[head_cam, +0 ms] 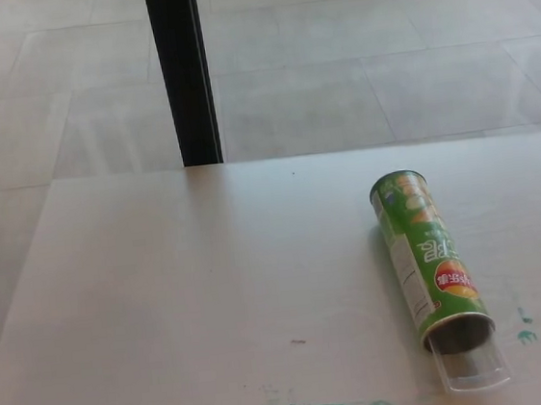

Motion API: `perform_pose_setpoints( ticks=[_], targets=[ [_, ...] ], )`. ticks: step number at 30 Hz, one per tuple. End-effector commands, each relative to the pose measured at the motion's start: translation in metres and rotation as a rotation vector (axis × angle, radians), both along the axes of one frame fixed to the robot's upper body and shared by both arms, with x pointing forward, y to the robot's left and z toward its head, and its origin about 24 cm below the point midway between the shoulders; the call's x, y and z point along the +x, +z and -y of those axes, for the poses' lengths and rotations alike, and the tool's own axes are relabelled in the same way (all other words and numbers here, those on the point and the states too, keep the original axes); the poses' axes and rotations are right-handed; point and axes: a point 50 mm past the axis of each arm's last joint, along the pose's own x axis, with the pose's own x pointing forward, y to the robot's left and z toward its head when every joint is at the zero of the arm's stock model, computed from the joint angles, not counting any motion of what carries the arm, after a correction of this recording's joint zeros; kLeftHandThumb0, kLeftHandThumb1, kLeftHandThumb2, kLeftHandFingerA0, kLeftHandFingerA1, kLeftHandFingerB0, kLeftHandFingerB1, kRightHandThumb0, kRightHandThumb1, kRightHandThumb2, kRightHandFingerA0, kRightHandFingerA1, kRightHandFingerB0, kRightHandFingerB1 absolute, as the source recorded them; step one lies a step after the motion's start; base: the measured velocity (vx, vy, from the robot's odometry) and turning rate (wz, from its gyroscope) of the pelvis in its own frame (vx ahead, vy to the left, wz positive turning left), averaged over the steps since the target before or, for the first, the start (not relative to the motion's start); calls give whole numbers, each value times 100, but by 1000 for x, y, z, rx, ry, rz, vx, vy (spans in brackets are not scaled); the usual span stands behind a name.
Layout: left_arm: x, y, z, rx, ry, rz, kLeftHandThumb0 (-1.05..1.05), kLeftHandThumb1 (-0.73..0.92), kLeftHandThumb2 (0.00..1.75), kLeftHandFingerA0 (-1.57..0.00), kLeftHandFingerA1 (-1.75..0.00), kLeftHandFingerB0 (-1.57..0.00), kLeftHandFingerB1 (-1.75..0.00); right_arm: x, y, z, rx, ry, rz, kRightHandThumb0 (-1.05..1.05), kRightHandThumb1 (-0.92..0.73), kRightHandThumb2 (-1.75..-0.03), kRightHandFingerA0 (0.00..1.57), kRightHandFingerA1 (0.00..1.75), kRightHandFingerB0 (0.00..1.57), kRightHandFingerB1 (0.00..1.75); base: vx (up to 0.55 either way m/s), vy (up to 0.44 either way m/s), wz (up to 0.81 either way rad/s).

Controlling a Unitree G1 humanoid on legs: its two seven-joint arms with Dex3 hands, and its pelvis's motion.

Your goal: Use the finger on the right hand of the robot to pull out the chips tray kept inside a container in the middle of the desk

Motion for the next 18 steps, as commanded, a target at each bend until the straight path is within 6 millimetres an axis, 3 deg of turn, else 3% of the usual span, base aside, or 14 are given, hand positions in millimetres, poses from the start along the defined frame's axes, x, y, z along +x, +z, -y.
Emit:
perform_pose_setpoints(
  ticks=[1,4,6,7,9,11,12,13,18],
  targets=[
    [-2,3,-4,-39,13,4,-49,72,60,-57,-64,-64,-63,4,18,12,-46,-13,92,-21,-64,-61,67,91,30,39,0,0,0],
    [-2,3,-4,-33,11,-3,-49,71,61,-61,-66,-64,-64,18,40,22,-95,-42,244,-19,-65,-61,66,93,29,37,0,0,0],
    [-1,3,-4,-35,7,-7,-49,72,62,-58,-65,-60,-58,37,70,19,-201,7,371,-14,-63,-58,67,109,29,36,0,0,0],
    [-1,3,-4,-26,-1,-6,-49,72,61,-59,-63,-60,-56,54,94,14,-252,57,474,-11,-45,-90,73,93,17,51,0,0,0],
    [-1,3,-4,-28,-5,-7,-49,72,61,-59,-64,-64,-61,71,118,10,-300,128,558,-11,-44,-89,75,92,15,51,0,0,0],
    [1,3,-3,-27,-11,-8,-49,72,61,-59,-64,-64,-61,75,126,9,-313,142,582,-11,-44,-89,75,92,15,51,0,0,0],
    [1,2,-3,-45,18,5,-47,72,61,-56,-64,-59,-58,91,150,-1,-337,201,671,-13,-42,-88,77,92,17,51,0,0,0],
    [2,3,-3,-34,4,0,-48,72,61,-60,-67,-65,-65,100,160,-5,-367,234,696,-12,-41,-88,79,93,17,51,0,0,0],
    [0,3,-4,-18,-11,-20,-50,72,62,-59,-63,-70,-69,118,187,-26,-389,358,776,-12,-40,-87,80,95,18,52,0,0,0]
  ],
)
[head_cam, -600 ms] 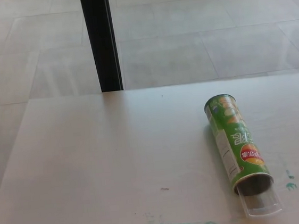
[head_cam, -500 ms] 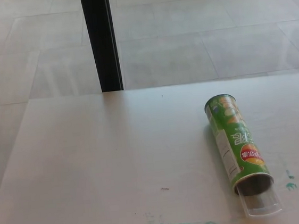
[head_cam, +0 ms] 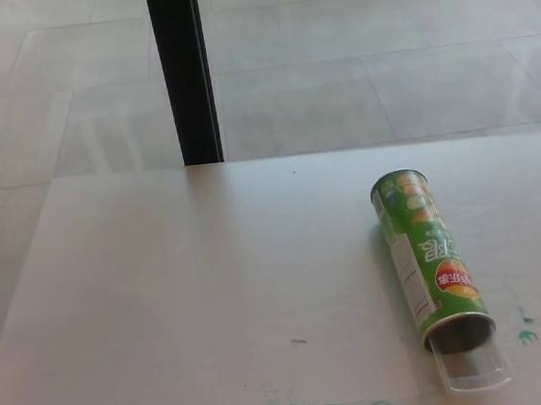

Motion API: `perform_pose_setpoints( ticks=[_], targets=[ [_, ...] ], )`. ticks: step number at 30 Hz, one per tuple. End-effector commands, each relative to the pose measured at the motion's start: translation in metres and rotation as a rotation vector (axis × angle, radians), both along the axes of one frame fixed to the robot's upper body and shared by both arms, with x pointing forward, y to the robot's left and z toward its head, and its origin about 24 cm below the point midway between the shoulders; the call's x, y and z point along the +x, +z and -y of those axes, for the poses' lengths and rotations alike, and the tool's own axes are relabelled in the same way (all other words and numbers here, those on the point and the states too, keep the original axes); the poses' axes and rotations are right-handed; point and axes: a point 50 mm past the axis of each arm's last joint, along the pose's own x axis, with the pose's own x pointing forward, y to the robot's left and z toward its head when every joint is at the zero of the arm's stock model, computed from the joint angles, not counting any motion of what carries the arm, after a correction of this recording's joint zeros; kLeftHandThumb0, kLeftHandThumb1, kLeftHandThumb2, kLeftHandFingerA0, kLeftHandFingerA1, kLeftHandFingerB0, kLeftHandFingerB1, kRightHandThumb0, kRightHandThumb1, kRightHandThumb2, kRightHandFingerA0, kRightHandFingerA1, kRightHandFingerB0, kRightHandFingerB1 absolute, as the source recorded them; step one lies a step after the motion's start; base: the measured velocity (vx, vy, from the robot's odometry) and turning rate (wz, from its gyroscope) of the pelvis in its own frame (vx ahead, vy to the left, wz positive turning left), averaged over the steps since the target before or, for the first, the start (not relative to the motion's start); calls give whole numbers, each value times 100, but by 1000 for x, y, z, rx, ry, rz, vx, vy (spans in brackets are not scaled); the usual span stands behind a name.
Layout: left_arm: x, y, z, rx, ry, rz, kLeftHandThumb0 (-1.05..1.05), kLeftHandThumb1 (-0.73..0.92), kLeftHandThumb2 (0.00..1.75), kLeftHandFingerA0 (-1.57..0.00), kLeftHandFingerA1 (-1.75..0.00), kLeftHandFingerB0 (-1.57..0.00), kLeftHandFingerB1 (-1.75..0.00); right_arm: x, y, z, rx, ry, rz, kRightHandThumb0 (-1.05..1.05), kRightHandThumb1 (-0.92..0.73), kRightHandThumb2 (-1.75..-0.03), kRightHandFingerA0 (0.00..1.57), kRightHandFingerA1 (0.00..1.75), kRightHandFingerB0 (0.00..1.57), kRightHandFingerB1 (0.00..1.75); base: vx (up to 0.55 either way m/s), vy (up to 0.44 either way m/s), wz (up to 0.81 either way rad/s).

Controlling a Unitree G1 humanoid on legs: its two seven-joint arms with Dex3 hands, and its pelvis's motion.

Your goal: Use the finger on the right hand of the robot to pull out the chips tray kept inside a container in the middle of the desk

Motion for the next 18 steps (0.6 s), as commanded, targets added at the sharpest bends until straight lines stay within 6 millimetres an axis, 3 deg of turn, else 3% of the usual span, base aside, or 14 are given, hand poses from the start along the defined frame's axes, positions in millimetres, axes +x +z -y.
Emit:
perform_pose_setpoints(
  ticks=[1,2,3,4,5,8,9,10,12,13,14,15,17,18],
  targets=[
    [-1,3,-5,-4,15,-3,-48,70,61,-62,-68,-64,-63,46,94,-45,-195,267,264,-13,-38,-87,81,95,20,53,0,0,0],
    [-2,3,-5,-10,25,-4,-49,71,61,-60,-67,-61,-59,51,102,-54,-229,328,262,-11,-39,-87,82,95,21,53,0,0,0],
    [-2,3,-4,-12,26,-2,-48,71,61,-60,-67,-60,-58,54,106,-62,-253,375,256,-13,-57,-56,80,108,28,38,0,0,0],
    [-3,2,-4,-12,27,-2,-48,71,61,-60,-67,-60,-58,54,106,-63,-255,379,255,-13,-57,-56,80,108,28,38,0,0,0],
    [-2,3,-4,-14,28,-1,-47,72,61,-58,-66,-57,-57,57,108,-69,-268,411,255,-1,-40,-87,83,95,17,51,0,0,0],
    [-1,3,-5,-4,6,-8,-48,72,62,-57,-65,-55,-56,69,113,-96,-359,568,223,-2,-41,-89,86,97,17,52,0,0,0],
    [-1,3,-5,-7,7,-5,-48,72,61,-57,-68,-57,-58,72,114,-102,-389,613,211,-2,-40,-88,87,97,16,52,0,0,0],
    [-1,4,-5,-10,10,-2,-48,72,61,-57,-67,-56,-57,74,114,-106,-400,640,200,-6,-58,-56,84,108,26,38,0,0,0],
    [-2,3,-5,-11,14,-5,-48,72,62,-56,-64,-57,-56,78,111,-117,-423,701,152,-10,-56,-56,88,106,28,39,0,0,0],
    [-4,3,-5,-10,14,-8,-47,71,61,-58,-65,-57,-56,78,109,-123,-454,736,129,-9,-38,-87,91,97,18,53,0,0,0],
    [-4,2,-5,-7,17,-10,-47,71,61,-58,-65,-57,-56,79,109,-126,-481,763,119,-9,-38,-87,91,97,18,53,0,0,0],
    [-4,3,-5,-5,19,-6,-48,71,61,-59,-65,-58,-55,80,107,-131,-522,788,108,-12,-54,-56,92,98,29,40,0,0,0],
    [-4,3,-6,-7,15,-4,-49,72,61,-59,-66,-59,-58,83,97,-144,-530,880,27,-10,-37,-87,90,97,18,53,0,0,0],
    [-4,3,-6,-2,14,-6,-49,72,61,-60,-68,-59,-59,84,94,-147,-531,911,-1,-12,-56,-56,86,105,26,38,0,0,0]
  ],
)
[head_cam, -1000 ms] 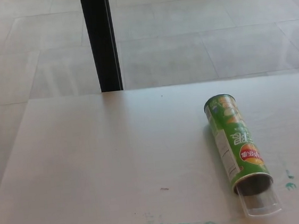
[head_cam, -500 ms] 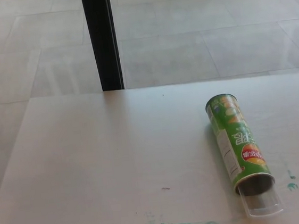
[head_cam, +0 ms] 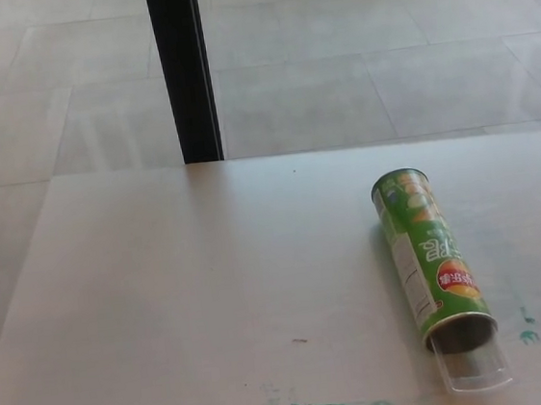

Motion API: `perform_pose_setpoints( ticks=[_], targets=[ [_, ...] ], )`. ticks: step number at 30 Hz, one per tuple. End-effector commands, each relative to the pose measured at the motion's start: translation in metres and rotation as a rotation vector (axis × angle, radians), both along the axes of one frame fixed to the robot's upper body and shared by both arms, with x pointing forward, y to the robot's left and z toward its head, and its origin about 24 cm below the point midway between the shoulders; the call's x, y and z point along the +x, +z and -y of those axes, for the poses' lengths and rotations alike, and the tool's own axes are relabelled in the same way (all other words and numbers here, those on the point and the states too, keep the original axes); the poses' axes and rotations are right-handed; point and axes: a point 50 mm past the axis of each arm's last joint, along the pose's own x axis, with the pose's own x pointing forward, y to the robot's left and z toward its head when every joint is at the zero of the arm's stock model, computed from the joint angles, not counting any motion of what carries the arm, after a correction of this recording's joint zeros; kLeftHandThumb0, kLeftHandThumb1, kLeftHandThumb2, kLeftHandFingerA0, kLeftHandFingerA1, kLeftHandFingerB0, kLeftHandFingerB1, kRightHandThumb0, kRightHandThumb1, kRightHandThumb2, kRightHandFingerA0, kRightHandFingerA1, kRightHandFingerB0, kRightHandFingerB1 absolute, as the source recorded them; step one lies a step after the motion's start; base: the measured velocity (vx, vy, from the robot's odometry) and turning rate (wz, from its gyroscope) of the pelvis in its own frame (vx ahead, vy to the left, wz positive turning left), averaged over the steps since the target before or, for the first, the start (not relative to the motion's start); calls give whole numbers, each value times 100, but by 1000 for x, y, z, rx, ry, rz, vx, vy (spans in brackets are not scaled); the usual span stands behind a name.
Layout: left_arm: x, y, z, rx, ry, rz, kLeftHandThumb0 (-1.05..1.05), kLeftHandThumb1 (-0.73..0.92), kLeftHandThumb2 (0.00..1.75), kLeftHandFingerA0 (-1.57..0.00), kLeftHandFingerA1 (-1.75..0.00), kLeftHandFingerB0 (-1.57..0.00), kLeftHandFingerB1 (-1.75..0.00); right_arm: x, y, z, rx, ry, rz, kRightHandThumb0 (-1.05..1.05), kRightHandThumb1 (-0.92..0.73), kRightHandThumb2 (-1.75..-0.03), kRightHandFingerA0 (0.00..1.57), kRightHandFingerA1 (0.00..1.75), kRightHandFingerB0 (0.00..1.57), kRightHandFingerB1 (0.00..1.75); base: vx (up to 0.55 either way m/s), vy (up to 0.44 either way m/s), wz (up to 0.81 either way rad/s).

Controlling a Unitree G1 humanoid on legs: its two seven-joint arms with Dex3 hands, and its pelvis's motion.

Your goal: Use the finger on the right hand of the robot to pull out the chips tray kept inside a container in the middle of the desk

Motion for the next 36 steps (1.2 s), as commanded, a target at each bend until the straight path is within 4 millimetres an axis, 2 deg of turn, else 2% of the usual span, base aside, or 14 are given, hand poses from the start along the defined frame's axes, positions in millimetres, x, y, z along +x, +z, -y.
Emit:
perform_pose_setpoints(
  ticks=[1,2,3,4,5,8,9,16,17,18,21,30,33,36],
  targets=[
    [-4,3,-6,8,15,-7,-49,72,61,-60,-67,-59,-59,5,-11,-28,-218,163,-160,-11,-54,-56,87,106,26,38,0,0,0],
    [-4,3,-6,8,15,-7,-49,72,61,-60,-67,-59,-59,5,-13,-29,-224,166,-165,-11,-54,-56,87,106,26,38,0,0,0],
    [-4,3,-6,9,13,-9,-48,72,61,-60,-68,-61,-61,4,-14,-30,-231,174,-169,-8,-36,-86,92,99,19,53,0,0,0],
    [-4,3,-6,11,13,-8,-48,72,61,-60,-68,-61,-61,5,-16,-31,-241,186,-171,-8,-36,-86,92,99,19,53,0,0,0],
    [-4,3,-6,1,19,-5,-48,72,61,-58,-66,-57,-57,6,-22,-36,-280,210,-195,-11,-54,-55,89,104,28,40,0,0,0],
    [-5,3,-6,-13,40,9,-47,71,61,-55,-67,-54,-55,7,-29,-43,-312,241,-228,-9,-54,-55,87,107,28,39,0,0,0],
    [-5,4,-6,-9,24,1,-48,72,61,-57,-66,-58,-58,8,-32,-47,-340,272,-270,-11,-56,-56,80,110,26,38,0,0,0],
    [-2,5,-7,9,17,-6,-49,72,61,-59,-68,-56,-57,15,-36,-54,-427,325,-302,-13,-55,-57,83,107,26,39,0,0,0],
    [-2,5,-7,5,21,-2,-49,72,61,-59,-71,-55,-57,18,-35,-54,-441,328,-299,-9,-37,-87,88,99,17,53,0,0,0],
    [-2,5,-7,11,15,-10,-49,72,62,-58,-68,-54,-55,20,-35,-54,-446,328,-302,-13,-54,-57,85,108,25,40,0,0,0],
    [-2,6,-8,5,17,-2,-49,71,60,-58,-64,-64,-62,28,-33,-56,-484,348,-301,-11,-55,-56,87,102,26,40,0,0,0],
    [-3,6,-8,14,9,-14,-48,72,61,-58,-63,-63,-59,36,-38,-64,-550,358,-305,-12,-53,-55,88,101,32,40,0,0,0],
    [-2,6,-8,8,11,-10,-48,72,61,-60,-67,-64,-64,39,-41,-66,-608,350,-298,-18,-52,-56,90,92,32,41,0,0,0],
    [-2,6,-9,7,5,-12,-47,73,60,-59,-64,-65,-63,42,-45,-68,-634,361,-302,-13,-51,-55,91,89,32,41,0,0,0]
  ],
)
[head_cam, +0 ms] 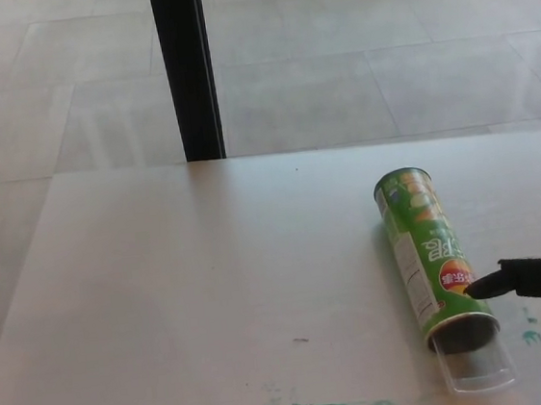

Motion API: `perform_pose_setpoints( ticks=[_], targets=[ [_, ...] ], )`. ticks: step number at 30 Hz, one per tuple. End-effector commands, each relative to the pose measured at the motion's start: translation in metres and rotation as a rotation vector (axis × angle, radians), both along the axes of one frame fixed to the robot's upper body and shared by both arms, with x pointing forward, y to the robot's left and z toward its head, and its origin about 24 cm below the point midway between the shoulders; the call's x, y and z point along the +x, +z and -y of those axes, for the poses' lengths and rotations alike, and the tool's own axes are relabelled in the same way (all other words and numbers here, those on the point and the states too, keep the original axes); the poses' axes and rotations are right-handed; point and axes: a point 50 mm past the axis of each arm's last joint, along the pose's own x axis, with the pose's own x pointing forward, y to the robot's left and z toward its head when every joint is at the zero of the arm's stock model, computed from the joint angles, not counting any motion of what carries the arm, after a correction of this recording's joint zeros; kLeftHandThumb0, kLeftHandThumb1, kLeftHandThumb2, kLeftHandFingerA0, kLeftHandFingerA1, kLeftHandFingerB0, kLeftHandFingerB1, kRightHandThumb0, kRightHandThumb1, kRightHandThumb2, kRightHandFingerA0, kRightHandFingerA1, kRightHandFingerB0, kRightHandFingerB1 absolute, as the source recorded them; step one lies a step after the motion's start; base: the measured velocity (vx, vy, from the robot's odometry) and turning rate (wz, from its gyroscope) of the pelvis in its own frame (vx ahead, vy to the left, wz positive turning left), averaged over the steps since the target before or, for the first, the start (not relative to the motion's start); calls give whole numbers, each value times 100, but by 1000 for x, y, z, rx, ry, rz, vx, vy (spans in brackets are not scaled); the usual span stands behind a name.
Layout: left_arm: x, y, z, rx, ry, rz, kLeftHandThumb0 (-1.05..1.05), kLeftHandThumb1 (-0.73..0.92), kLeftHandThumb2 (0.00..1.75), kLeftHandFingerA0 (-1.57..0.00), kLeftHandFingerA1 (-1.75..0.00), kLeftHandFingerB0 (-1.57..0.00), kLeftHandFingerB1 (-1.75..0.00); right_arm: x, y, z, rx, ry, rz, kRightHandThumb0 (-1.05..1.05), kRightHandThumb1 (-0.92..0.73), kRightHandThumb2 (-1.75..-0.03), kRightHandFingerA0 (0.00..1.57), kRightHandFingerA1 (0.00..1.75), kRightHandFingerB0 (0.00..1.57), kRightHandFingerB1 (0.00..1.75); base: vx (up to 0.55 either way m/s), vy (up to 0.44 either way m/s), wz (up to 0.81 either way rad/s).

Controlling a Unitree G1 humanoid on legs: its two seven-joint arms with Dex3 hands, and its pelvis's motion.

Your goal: Use the finger on the right hand of the robot to pull out the chips tray kept inside a container in the middle of the desk

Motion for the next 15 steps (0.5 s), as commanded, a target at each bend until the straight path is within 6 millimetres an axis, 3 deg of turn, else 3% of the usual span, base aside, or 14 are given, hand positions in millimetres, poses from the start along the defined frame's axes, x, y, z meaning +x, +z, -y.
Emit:
perform_pose_setpoints(
  ticks=[1,2,7,12,15],
  targets=[
    [-1,5,-7,14,0,-10,-47,73,60,-61,-66,-66,-67,5,-6,-1,-92,12,15,-11,-51,-55,92,93,32,41,0,0,0],
    [1,5,-6,22,-20,-11,-48,72,62,-60,-67,-63,-62,7,-10,-3,-110,9,-1,-9,-51,-55,94,103,33,41,0,0,0],
    [0,5,-6,24,-16,-13,-48,72,60,-60,-65,-69,-69,10,-16,-5,-162,18,3,-10,-50,-54,96,102,34,41,0,0,0],
    [2,5,-5,13,-6,-5,-46,74,62,-55,-65,-58,-58,14,-29,-2,-228,4,1,-13,-48,-54,96,100,35,43,0,0,0],
    [2,4,-4,14,-2,-11,-47,73,61,-58,-63,-63,-59,17,-34,-1,-261,-18,-15,-10,-51,-55,89,106,35,41,0,0,0]
  ],
)
